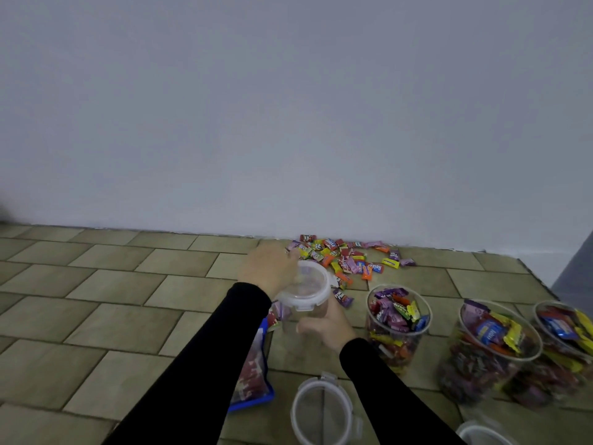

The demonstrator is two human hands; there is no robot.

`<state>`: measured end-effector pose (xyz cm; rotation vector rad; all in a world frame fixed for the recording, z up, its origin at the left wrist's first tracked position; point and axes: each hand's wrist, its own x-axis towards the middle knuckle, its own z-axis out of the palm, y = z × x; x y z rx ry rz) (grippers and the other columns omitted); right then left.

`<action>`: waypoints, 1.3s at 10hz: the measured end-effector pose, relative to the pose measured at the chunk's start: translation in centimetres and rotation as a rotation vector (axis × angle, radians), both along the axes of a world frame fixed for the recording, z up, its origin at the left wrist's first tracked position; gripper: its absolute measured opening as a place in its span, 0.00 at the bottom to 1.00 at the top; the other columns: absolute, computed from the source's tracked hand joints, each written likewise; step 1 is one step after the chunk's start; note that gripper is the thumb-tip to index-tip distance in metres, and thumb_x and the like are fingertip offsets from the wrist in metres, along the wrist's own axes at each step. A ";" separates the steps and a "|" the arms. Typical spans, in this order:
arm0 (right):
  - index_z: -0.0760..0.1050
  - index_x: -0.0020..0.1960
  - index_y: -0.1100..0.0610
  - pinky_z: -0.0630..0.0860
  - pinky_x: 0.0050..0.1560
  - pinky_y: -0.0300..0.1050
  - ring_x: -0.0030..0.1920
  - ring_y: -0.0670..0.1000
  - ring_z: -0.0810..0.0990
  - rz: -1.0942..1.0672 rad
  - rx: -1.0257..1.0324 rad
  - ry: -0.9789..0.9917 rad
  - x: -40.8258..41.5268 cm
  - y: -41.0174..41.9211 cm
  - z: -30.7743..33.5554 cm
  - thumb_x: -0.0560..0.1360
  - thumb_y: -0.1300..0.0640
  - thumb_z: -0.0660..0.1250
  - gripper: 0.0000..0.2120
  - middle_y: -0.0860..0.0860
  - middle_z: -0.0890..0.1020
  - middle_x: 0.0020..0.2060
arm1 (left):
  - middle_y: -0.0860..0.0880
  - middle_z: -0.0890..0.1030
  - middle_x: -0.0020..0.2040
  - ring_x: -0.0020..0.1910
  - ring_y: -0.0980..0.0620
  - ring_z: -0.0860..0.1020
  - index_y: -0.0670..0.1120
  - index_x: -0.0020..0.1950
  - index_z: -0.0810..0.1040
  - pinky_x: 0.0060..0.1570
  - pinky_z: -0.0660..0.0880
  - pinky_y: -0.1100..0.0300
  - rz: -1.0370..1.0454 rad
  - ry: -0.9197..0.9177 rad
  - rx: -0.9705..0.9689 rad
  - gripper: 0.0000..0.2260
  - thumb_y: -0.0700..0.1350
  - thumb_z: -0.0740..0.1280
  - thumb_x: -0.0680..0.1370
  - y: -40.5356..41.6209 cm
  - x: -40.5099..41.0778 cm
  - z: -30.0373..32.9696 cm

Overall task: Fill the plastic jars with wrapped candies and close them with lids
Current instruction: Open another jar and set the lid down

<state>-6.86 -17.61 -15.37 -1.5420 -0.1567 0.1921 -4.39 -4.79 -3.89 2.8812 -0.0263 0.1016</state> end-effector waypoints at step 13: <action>0.64 0.66 0.58 0.67 0.62 0.42 0.57 0.48 0.73 -0.095 -0.311 -0.067 -0.2 0.3 0.6 0.76 0.68 0.63 0.20 0.49 0.74 0.58 | 0.31 0.57 0.74 0.73 0.31 0.57 0.33 0.76 0.45 0.70 0.62 0.41 -0.038 -0.012 0.554 0.27 0.40 0.55 0.83 -5.7 -8.0 -2.1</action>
